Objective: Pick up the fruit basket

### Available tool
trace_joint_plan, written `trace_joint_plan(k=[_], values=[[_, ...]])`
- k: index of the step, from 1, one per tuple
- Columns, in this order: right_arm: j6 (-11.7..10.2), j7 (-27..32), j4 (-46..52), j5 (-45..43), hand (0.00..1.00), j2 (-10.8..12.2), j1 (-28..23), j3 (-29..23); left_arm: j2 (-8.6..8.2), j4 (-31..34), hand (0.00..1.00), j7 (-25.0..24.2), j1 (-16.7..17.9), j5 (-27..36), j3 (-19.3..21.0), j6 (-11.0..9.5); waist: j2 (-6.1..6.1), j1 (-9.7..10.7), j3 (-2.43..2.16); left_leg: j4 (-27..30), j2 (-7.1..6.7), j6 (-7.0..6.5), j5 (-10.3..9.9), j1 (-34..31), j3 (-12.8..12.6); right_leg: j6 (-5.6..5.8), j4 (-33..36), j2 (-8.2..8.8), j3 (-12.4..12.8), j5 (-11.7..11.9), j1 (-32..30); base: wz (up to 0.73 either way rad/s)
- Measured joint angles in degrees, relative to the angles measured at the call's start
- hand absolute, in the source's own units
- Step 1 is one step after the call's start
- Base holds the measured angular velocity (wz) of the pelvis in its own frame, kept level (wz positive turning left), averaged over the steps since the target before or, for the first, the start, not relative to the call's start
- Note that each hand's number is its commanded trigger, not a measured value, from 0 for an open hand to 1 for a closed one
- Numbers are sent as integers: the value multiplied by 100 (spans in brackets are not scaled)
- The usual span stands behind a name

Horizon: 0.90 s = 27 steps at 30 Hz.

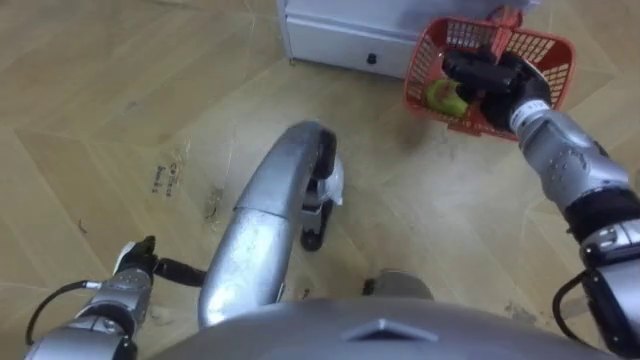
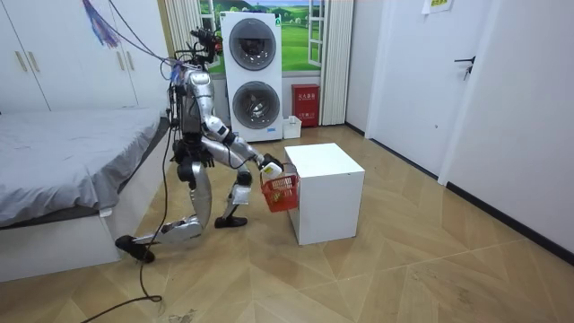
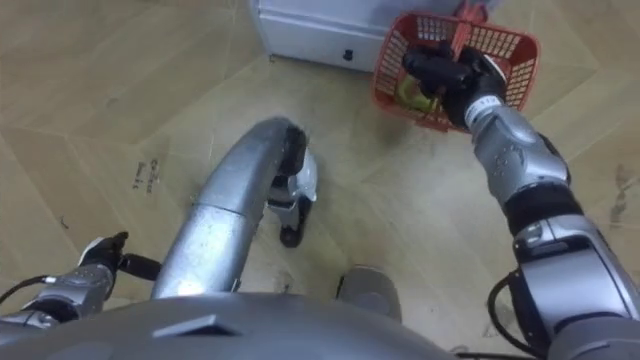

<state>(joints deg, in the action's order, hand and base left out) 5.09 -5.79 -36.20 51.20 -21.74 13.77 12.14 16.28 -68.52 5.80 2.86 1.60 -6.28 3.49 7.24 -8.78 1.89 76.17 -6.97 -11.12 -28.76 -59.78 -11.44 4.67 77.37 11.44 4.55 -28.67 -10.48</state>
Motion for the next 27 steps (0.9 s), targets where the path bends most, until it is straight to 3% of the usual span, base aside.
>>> trace_joint_plan(k=[1, 2, 3, 5, 7, 11, 15, 16, 20, 27], values=[[-1, -40, 235, -33, 100, 72, -131, -16, -7, 4, 0, 59, 106, -8, 48, 16, -15, 41, -32, -478, -4, -26, 76, 405, 6, 15, -254, 47, -20, 679, -21, -28], [-2, -75, 317, -33, 100, 103, -177, -17, -4, 3, 0, 99, 130, -19, 69, 28, -24, 74, -37, -723, -4, -39, 132, 610, 13, 43, -320, 53, -58, 922, -76, -29], [-1, -143, 384, -82, 100, 145, -226, -16, -3, 5, 0, 167, 145, -126, 125, 27, -67, 93, -60, -1234, 13, -54, 264, 1035, 63, 73, -387, 41, -162, 1022, -234, -30], [-2, -185, 394, -109, 100, 191, -328, -13, -4, 41, 0, 267, 180, -319, 140, 4, -143, 76, -96, -2043, 56, -35, 518, 1732, 109, 90, -591, -39, -374, 685, -448, -34], [4, -210, 591, -295, 100, 219, -484, 23, -6, 245, 0, 281, 360, -351, 163, -41, -232, 40, -153, -3107, 175, 22, 864, 2570, 91, 126, -1599, -26, -679, 411, -571, -57], [3, -330, 858, -416, 100, 240, -530, 16, -40, 514, 0, 442, 571, -371, 169, 32, -234, 32, -155, -4091, 352, 132, 1209, 3367, 39, 115, -3818, -84, -1234, 424, -147, -36], [9, -362, 1139, -428, 100, 239, -558, 9, -127, 654, 0, 522, 668, -518, 185, 186, -133, 34, -173, -4426, 385, 208, 1384, 3525, 0, 55, -4946, -206, -1498, 509, 310, -13], [12, -362, 1260, -495, 100, 240, -571, 12, -176, 668, 0, 529, 672, -640, 218, 250, -130, 14, -174, -4519, 420, 242, 1447, 3555, -13, 86, -5207, -249, -1576, 588, 408, -12], [67, -358, 1613, -597, 100, 238, -638, 11, -245, 871, 0, 528, 820, -861, 374, 337, -96, 15, -176, -4906, 460, 352, 1699, 3860, -7, -4, -5663, -360, -1634, 802, 726, -3], [92, -356, 2228, -634, 100, 221, -635, 20, -253, 837, 0, 516, 882, -857, 387, 410, -58, -100, -159, -5246, 590, 543, 1962, 4269, 15, -204, -5870, -528, -1727, 978, 1051, -4]])
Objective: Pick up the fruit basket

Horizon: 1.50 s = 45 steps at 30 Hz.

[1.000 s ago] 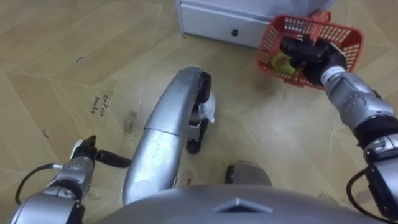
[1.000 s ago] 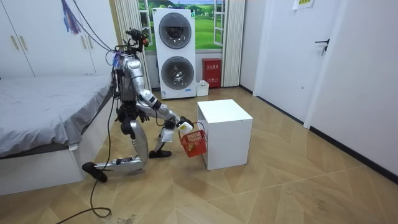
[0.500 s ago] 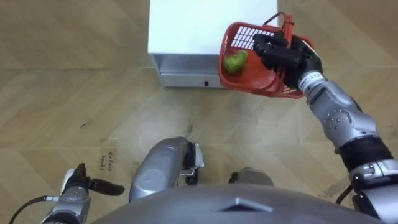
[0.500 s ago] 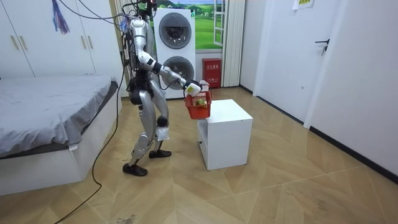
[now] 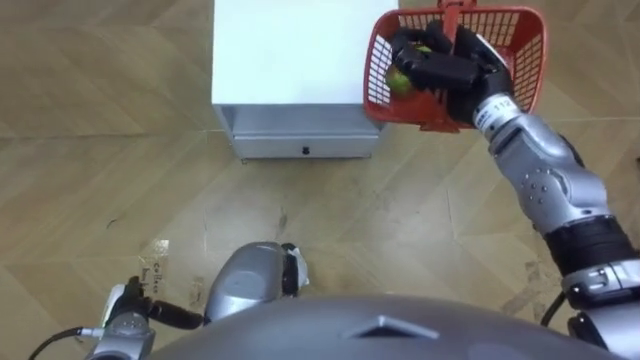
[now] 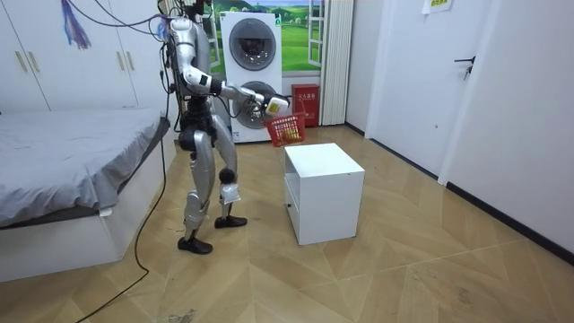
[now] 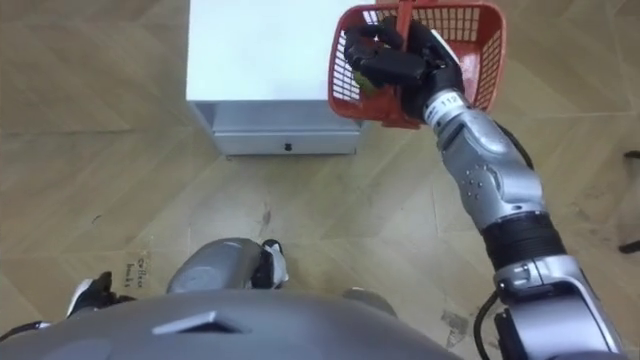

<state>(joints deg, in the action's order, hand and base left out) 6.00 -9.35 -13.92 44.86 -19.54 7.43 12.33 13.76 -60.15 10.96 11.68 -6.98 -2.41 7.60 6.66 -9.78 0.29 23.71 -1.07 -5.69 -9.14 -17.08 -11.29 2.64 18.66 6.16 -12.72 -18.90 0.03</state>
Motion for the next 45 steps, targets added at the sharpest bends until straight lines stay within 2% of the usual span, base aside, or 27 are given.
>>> trace_joint_plan(k=[3, 7, 9, 10, 11, 12, 15, 19, 21, 24, 25, 26, 27, 28, 29, 30, 31, 32, 33, 35, 36, 37, 38, 39, 41, 45], values=[[96, 1, 260, 188, 100, 0, 0, 0, -7, -73, 0, 0, 7, 7, 12, 118, 6, -60, 1, -51, 49, 65, 56, 75, 54, -52, -2, -61, -33, 28, 64, 3], [183, 63, 486, 413, 100, 0, 0, -2, -7, -144, 0, -6, 21, 10, 77, 246, 18, -76, -5, -127, 66, 92, 155, 88, 109, -105, -4, -60, -120, 43, 73, 10], [279, 128, 629, 421, 100, 0, 1, -2, -4, -127, 0, -32, 32, 11, 189, 291, 50, -113, -27, -159, 64, 103, 179, 86, 114, -125, -5, -49, -144, 43, 55, 0], [304, 127, 693, 417, 100, 0, 2, 6, 4, -120, 0, -33, 32, 11, 264, 336, 100, -148, -63, -223, 42, 107, 212, 87, 115, -129, -9, -33, -147, 43, 27, 0], [348, 152, 767, 417, 100, -1, 5, 4, 4, -115, 0, -33, 27, 11, 329, 362, 138, -149, -78, -243, 35, 92, 231, 86, 116, -131, -21, -27, -167, 44, 31, 4], [357, 164, 794, 414, 100, 0, 7, 9, 4, -113, 0, -33, 25, 11, 342, 369, 153, -156, -82, -245, 32, 91, 232, 86, 116, -131, -24, -26, -168, 44, 35, 5], [408, 167, 799, 392, 100, 6, 29, 39, -6, -120, 0, -31, 22, 11, 340, 375, 181, -175, -61, -240, 1, 90, 232, 99, 172, -122, -90, -32, -192, 59, 106, 8], [418, 159, 800, 407, 100, 17, 83, 32, -10, -143, 0, -76, 15, 7, 341, 389, 158, -162, -24, -241, -46, 111, 192, 73, 247, -119, -35, -14, -252, 57, 105, 8], [430, 148, 800, 466, 100, 46, 84, 35, -5, -133, 0, -175, -48, 6, 343, 409, 144, -162, -6, -201, -79, 66, 134, 67, 261, -85, 10, 19, -242, 28, 102, 5], [440, 18, 800, 461, 100, 208, 85, 35, -6, -165, 0, -283, -92, 73, 335, 398, 152, -150, -15, -197, -194, -12, 73, 63, 243, 14, 133, 141, -182, -86, 45, 0], [440, -25, 799, 468, 100, 258, 85, 41, -7, -187, 0, -312, -122, 141, 335, 362, 141, -160, -8, -188, -254, -58, 27, 76, 215, 76, 562, 230, -171, -162, -86, 10], [440, -46, 796, 457, 100, 265, 67, 86, -14, -209, 0, -329, -120, 179, 335, 305, 66, -137, 36, -149, -288, -113, -27, 138, 223, 134, 1405, 391, -151, -130, -380, 11], [440, -58, 791, 437, 100, 265, 47, 129, -1, -205, 0, -329, -125, 178, 333, 274, 35, -126, 52, -125, -296, -134, -62, 189, 223, 153, 1829, 473, -124, -44, -534, 16], [452, -75, 791, 402, 100, 278, 22, 240, 36, -169, 0, -324, -143, 177, 336, 203, -16, -102, 80, -83, -320, -176, -151, 332, 240, 166, 2584, 580, -15, 251, -827, 8], [462, -102, 791, 386, 100, 361, -3, 293, 73, -171, 0, -308, -146, 167, 337, 171, -85, -113, 109, -92, -355, -192, -218, 486, 294, 98, 3217, 601, 194, 605, -1101, 4], [462, -131, 790, 390, 100, 390, -13, 321, 89, -172, 0, -299, -154, 167, 334, 161, -100, -113, 102, -97, -358, -210, -250, 525, 308, 67, 3448, 598, 272, 717, -1230, 4], [462, -208, 790, 414, 100, 395, -13, 356, 103, -172, 0, -277, -232, 152, 327, 150, -134, -109, 87, -101, -357, -233, -291, 598, 347, 58, 3656, 566, 363, 708, -1461, 22], [460, -238, 790, 436, 100, 389, -11, 395, 106, -175, 0, -268, -325, 127, 309, 116, -175, -97, 87, -104, -345, -232, -274, 638, 429, 143, 3536, 487, 396, 620, -1618, 31], [460, -261, 781, 437, 100, 389, -12, 407, 108, -175, 0, -267, -330, 124, 292, 104, -190, -74, 87, -108, -337, -235, -273, 653, 467, 157, 3357, 439, 400, 586, -1677, 49], [461, -353, 707, 429, 100, 384, -30, 447, 93, -21, 0, -265, -396, 113, 268, 76, -201, 1, 62, -187, -346, -246, -274, 709, 645, 154, 2040, 219, 398, 544, -1691, 42], [462, -351, 709, 429, 100, 372, -40, 447, 82, 34, 0, -265, -387, 113, 263, 83, -193, -12, 57, -224, -351, -245, -273, 730, 672, 125, 1599, 138, 425, 564, -1644, 26], [467, -350, 716, 430, 100, 353, -61, 447, 67, 64, 0, -265, -366, 104, 251, 91, -176, -28, 43, -293, -372, -235, -278, 785, 720, -1, 814, -35, 502, 740, -1505, 20], [470, -353, 718, 433, 100, 351, -71, 447, 68, 54, 0, -265, -354, 87, 230, 114, -177, -19, 42, -321, -387, -225, -284, 807, 753, -78, 527, -98, 518, 960, -1428, 26], [470, -358, 712, 448, 100, 309, -90, 446, 47, 39, 0, -264, -339, 35, 210, 179, -211, -10, 27, -417, -366, -208, -292, 890, 846, -157, 298, -194, 528, 1222, -1278, 19], [469, -383, 708, 481, 100, 228, -70, 449, 75, 33, 0, -241, -297, 10, 207, 255, -236, -75, 13, -672, -316, -162, -267, 1055, 887, -180, -49, -274, 471, 1272, -1085, 6], [468, -379, 686, 658, 100, 170, -57, 450, 102, 22, 0, -189, -105, 8, 204, 251, -220, -173, -7, -841, -261, -125, -257, 1078, 910, -205, -317, -345, 406, 1298, -1012, 1]])
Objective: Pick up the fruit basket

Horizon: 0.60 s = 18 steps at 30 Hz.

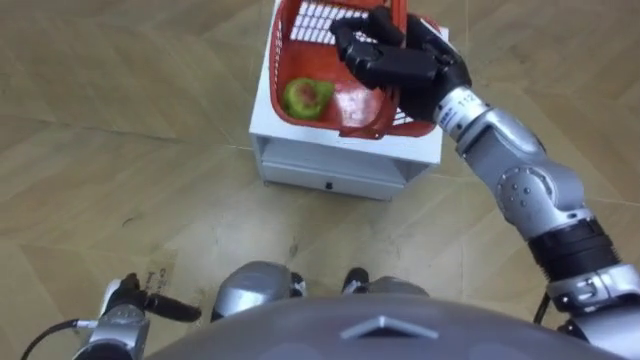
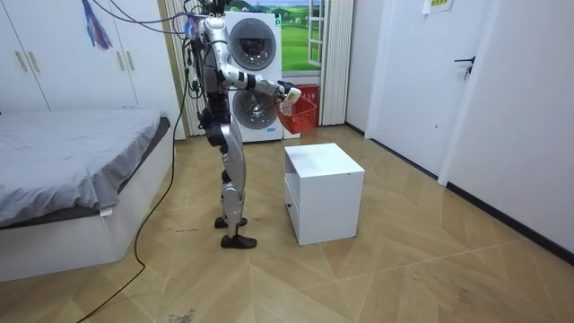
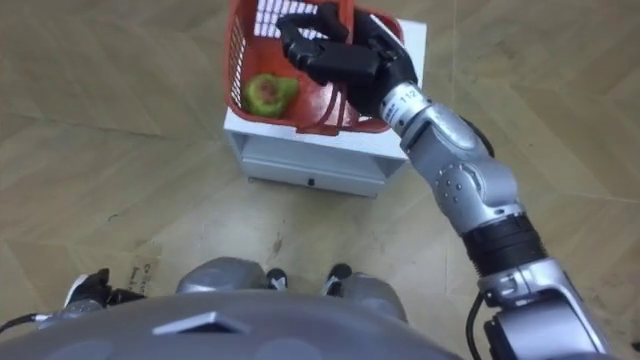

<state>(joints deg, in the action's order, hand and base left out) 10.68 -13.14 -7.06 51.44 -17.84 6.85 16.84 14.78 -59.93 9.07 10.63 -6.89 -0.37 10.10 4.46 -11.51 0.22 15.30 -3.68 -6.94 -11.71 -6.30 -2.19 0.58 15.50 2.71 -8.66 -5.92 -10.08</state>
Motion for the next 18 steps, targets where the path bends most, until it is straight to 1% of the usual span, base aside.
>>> trace_joint_plan(k=[5, 7, 8, 11, 14, 15, 16, 17, 18], values=[[-8, 66, -250, 119, 100, 4, 8, 0, -13, -21, 0, 10, 154, -194, -46, 1, 6, 2, 7, -50, 22, 4, 0, -15, -14, 1, -169, -18, -88, -2, 41, 6], [-34, 186, -310, 142, 100, 25, 26, 0, -11, -28, 0, 7, 159, -390, -104, -19, 21, -6, 31, -101, 25, 4, 0, -14, -18, 7, -221, -17, -125, -6, 57, 9], [-87, 246, -350, 202, 100, 51, 35, -1, -11, -42, 0, 8, 158, -445, -121, -46, 29, -8, 45, -117, 26, 4, 0, -21, -17, 10, -239, -13, -159, -8, 61, 8], [-159, 336, -352, 275, 100, 55, 52, -2, -13, -83, 0, 6, 156, -516, -199, -101, 37, -11, 56, -167, 26, 4, 0, -76, -6, 10, -266, -1, -225, -8, 34, 7], [-221, 445, -465, 271, 100, 85, 219, -2, -10, -249, 0, -3, 137, -520, -202, -141, 18, -17, 74, -148, 21, 3, 0, -190, 41, 9, -276, 6, -282, 0, -50, 9], [-261, 478, -567, 269, 100, 94, 312, -2, 4, -297, 0, -18, 132, -520, -211, -139, -4, -15, 88, -135, 16, 3, 0, -236, 81, 9, -274, 12, -321, 0, -93, 13], [-263, 537, -684, 260, 100, 131, 449, -1, 9, -364, 0, -53, 116, -520, -222, -136, -5, -25, 91, -110, 16, 4, 0, -291, 90, 5, -274, 14, -335, 3, -136, 13], [-278, 590, -836, 263, 100, 198, 606, -1, 7, -435, 0, -89, 95, -515, -272, -129, -35, -25, 108, -73, 14, 4, 0, -363, 106, 4, -266, 18, -355, 3, -191, 7], [-299, 609, -912, 274, 100, 219, 684, -1, 3, -443, 0, -96, 90, -515, -295, -126, -55, -25, 122, -44, 13, 4, 0, -410, 116, 3, -264, 21, -371, 4, -216, 12]])
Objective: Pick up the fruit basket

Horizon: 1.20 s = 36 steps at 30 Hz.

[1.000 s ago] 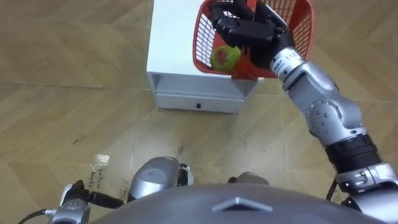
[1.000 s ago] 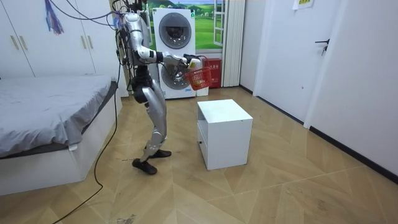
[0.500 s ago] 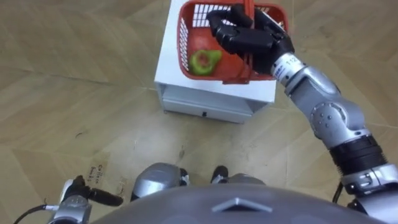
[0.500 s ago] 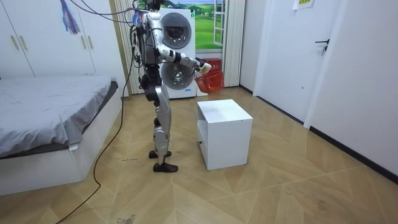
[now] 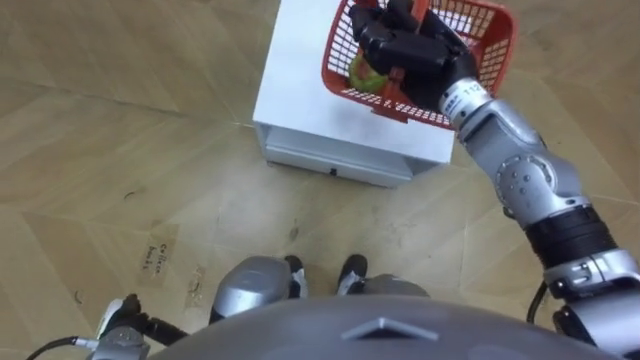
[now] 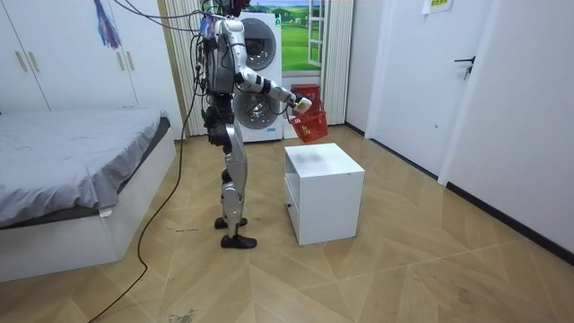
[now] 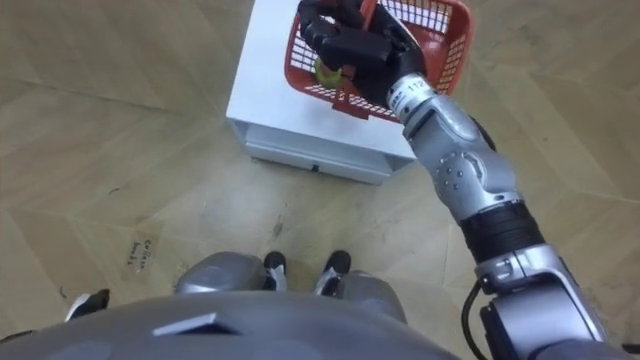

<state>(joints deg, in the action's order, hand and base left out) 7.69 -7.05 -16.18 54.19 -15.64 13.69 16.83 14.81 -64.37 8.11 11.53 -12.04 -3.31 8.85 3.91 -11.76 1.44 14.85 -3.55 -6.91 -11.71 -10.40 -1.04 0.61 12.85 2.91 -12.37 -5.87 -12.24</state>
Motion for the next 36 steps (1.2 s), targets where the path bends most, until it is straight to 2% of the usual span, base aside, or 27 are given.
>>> trace_joint_plan(k=[1, 3, 8, 14, 17, 20, 27, 35, 36], values=[[-61, 22, -229, -1, 100, 30, 175, 0, -6, 5, 0, -24, -10, -10, -55, -4, -36, -11, 18, 40, -6, 0, 0, -85, 24, -1, 2, 10, -33, 1, -56, 10], [-114, 93, -536, 0, 100, 52, 382, -4, -4, 25, 0, -56, -24, -30, -103, -9, -67, -72, 21, 84, -8, 1, 1, -222, 28, -2, 27, 16, -42, 2, -194, 6], [-189, 348, -944, -14, 100, 91, 550, -28, 0, 21, 0, -232, -59, -94, -164, -1, -125, -116, 18, 203, -11, 3, 4, -596, 16, -12, 93, 65, -214, -13, -496, 12], [-207, 565, -1257, -11, 100, 84, 665, -74, 10, -2, 0, -263, -81, -93, -262, 0, -139, -115, 18, 281, -22, 2, 4, -846, -37, 1, 238, 135, -215, -64, -753, 5], [-210, 563, -1365, -76, 100, 80, 677, -165, 15, -13, 0, -267, -89, -104, -261, 0, -193, -91, 19, 309, -39, 1, 4, -939, -42, -6, 371, 207, -335, -126, -874, 11], [-230, 564, -1590, -67, 100, 78, 789, -319, 14, -78, 0, -265, -91, -109, -259, 2, -236, -107, 21, 316, -44, 0, 5, -1008, -56, -22, 532, 249, -348, -179, -1010, 0], [-278, 560, -1771, -60, 100, 44, 1026, -323, 6, -111, 0, -287, -92, -104, -328, 33, -230, -102, 22, 408, -74, 3, 8, -1253, -138, -79, 888, 347, -355, -275, -1389, -3], [-279, 562, -2280, -75, 100, 18, 1172, -319, -9, -116, 0, -522, -106, -102, -458, 37, -219, -124, 35, 504, -114, -22, 21, -1387, -215, -76, 1012, 419, -334, -279, -1544, -1], [-279, 562, -2322, -75, 82, 13, 1206, -310, -8, -112, 0, -531, -107, -102, -474, 37, -219, -124, 35, 507, -117, -27, 24, -1406, -222, -76, 1028, 425, -332, -279, -1572, 0]])
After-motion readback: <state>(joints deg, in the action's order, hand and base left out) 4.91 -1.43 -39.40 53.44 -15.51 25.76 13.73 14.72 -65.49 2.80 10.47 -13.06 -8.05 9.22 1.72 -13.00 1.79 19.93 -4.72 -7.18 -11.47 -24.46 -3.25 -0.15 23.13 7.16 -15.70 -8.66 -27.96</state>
